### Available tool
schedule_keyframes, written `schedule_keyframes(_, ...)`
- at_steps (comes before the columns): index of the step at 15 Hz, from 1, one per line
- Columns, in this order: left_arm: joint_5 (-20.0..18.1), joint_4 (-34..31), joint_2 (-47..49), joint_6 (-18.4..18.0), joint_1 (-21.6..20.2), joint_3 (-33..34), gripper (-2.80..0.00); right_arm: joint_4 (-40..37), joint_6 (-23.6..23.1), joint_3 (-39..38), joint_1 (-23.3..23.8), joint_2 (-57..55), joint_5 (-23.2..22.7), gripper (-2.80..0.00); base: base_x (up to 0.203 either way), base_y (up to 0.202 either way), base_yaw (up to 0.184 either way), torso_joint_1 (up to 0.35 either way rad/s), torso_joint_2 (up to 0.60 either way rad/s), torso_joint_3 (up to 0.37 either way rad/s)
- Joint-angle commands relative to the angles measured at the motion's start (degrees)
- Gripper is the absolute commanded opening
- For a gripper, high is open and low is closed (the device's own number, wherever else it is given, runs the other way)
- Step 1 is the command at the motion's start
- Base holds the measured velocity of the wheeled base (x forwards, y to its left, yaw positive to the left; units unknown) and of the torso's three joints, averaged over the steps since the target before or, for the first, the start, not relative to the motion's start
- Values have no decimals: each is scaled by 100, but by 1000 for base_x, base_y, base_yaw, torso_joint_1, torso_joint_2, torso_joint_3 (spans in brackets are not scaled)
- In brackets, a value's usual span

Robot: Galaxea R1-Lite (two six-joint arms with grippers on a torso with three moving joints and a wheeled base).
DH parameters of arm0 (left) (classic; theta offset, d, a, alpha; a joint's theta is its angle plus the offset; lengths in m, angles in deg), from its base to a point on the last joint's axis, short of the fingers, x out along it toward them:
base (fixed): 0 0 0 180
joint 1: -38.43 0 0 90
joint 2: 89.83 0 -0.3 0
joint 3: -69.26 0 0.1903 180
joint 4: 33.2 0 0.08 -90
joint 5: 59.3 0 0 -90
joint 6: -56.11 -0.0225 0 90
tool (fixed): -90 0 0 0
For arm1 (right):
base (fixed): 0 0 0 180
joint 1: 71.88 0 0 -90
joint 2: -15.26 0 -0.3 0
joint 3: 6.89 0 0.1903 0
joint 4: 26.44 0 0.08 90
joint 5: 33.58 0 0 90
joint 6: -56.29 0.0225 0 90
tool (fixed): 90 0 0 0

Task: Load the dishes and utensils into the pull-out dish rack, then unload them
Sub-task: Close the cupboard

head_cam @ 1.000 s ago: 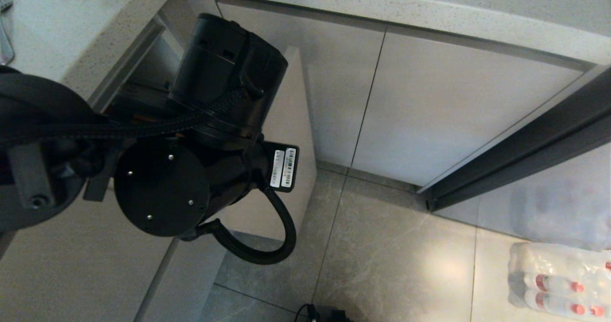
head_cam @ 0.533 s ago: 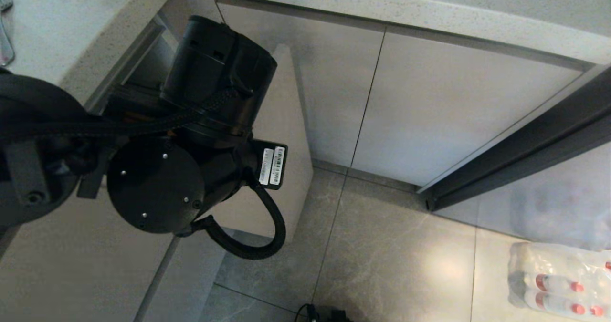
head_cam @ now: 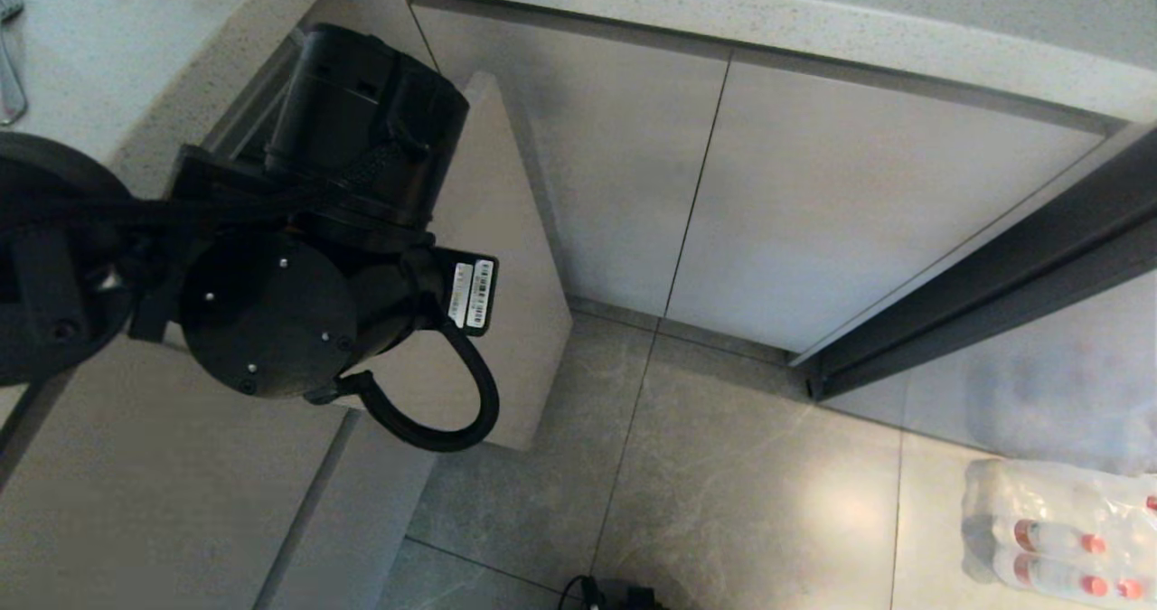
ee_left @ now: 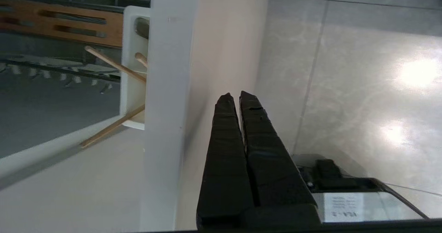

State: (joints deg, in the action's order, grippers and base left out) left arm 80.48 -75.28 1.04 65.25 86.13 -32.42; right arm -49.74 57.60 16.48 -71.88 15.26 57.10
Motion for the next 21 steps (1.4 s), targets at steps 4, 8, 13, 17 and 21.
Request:
schedule_keyframes(4,58,-10,-112,-89,-231,0,-280,1,0,0,0,-9,2,-280,0,0,0,0,0,0)
schedule_keyframes(8,73,-1,-169,-192,-515,-9,-280,1,0,0,0,-9,2,-280,0,0,0,0,0,0)
schedule_keyframes(13,139,659,-184,-604,-1107,51,-280,1,0,0,0,-3,2,-280,0,0,0,0,0,0)
schedule_keyframes(17,153,1595,-191,-1284,-1578,382,-280,1,0,0,0,-8,2,-280,0,0,0,0,0,0)
schedule_keyframes(21,155,1959,-148,-1538,-1922,448,-280,1,0,0,0,0,2,-280,0,0,0,0,0,0)
